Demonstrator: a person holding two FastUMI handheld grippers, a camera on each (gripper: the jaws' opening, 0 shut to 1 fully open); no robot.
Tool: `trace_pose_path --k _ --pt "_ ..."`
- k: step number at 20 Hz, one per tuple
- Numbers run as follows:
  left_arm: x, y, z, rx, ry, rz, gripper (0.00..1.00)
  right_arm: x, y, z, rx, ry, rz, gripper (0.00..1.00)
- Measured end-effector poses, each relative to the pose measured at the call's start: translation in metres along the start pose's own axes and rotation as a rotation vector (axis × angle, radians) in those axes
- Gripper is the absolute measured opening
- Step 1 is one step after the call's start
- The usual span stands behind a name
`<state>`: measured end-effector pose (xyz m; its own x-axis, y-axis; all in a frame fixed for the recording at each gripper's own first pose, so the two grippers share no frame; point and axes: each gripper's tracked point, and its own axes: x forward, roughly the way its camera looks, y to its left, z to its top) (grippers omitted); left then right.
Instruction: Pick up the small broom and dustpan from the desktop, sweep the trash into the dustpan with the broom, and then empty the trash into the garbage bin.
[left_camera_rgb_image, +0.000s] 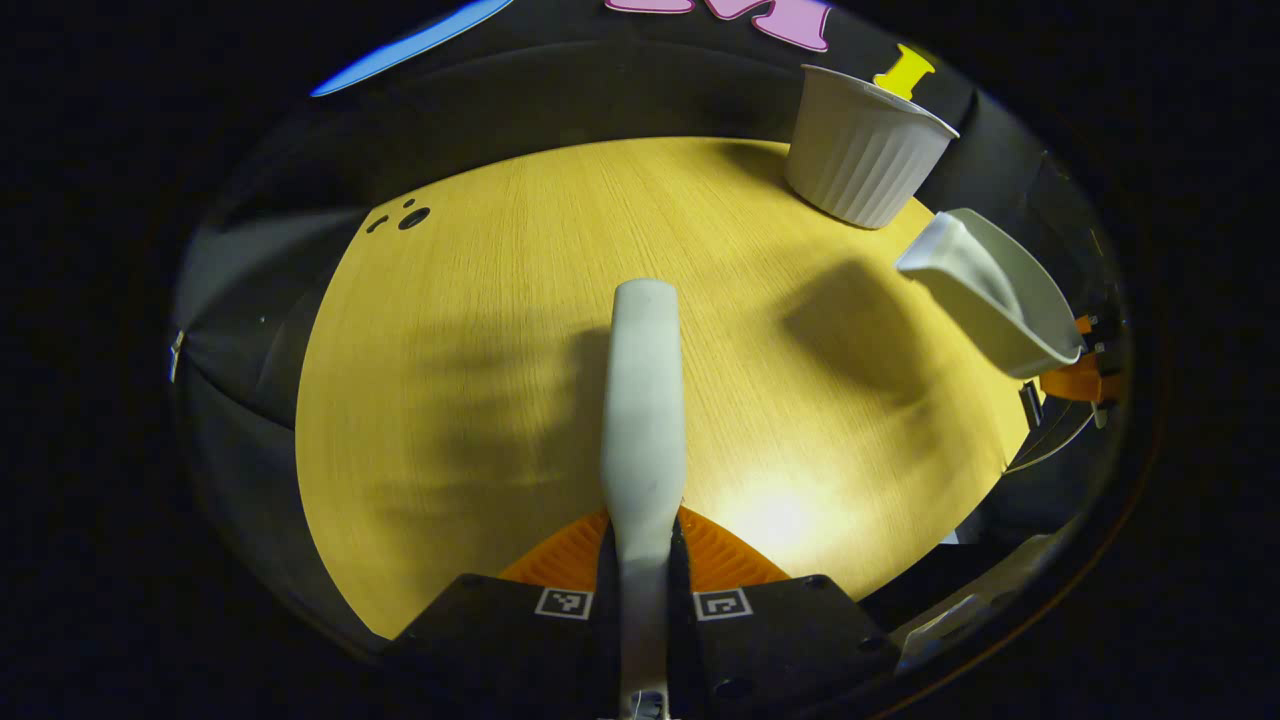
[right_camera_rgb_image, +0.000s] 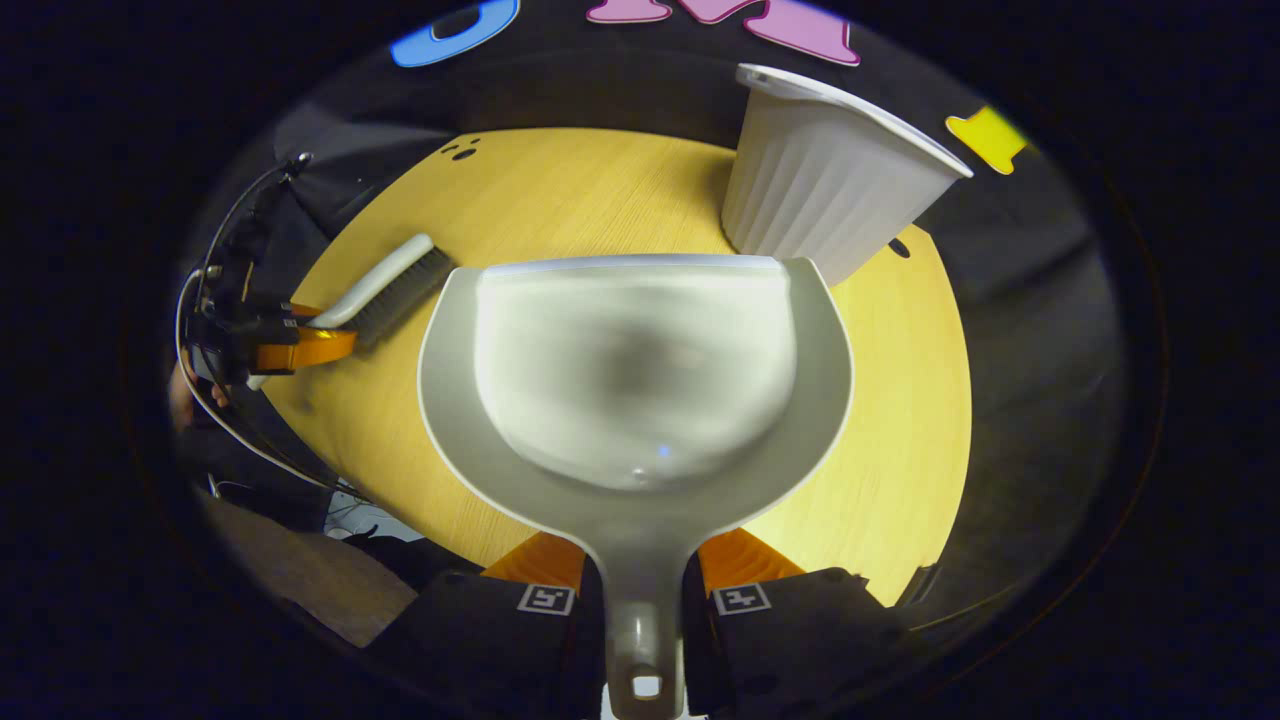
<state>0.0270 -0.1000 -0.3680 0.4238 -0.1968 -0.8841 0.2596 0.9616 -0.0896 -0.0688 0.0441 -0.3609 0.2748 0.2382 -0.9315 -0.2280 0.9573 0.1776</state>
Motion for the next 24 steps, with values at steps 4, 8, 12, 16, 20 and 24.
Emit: trace_pose_path --k 4,8,12,16,20,24 --pt "0.009 0.001 -0.003 0.001 0.008 0.021 0.23 0.042 0.013 -0.011 0.033 0.027 0.011 0.35" --pt "0.022 0.004 -0.005 0.009 0.013 0.041 0.23 0.062 0.02 -0.02 0.066 0.052 0.016 0.35" --pt "0.026 0.006 0.001 0.026 0.0 0.051 0.24 0.074 0.021 -0.023 0.059 0.066 0.011 0.36" --pt "0.027 0.006 -0.004 0.026 0.017 0.067 0.3 0.078 0.021 -0.032 0.059 0.062 0.007 0.36" --pt "0.024 0.01 -0.003 0.018 0.012 0.085 0.31 0.074 0.024 -0.029 0.069 0.054 0.029 0.39" --pt "0.014 0.015 -0.004 0.054 -0.003 0.099 0.34 0.053 0.026 -0.027 0.077 0.06 0.052 0.45"
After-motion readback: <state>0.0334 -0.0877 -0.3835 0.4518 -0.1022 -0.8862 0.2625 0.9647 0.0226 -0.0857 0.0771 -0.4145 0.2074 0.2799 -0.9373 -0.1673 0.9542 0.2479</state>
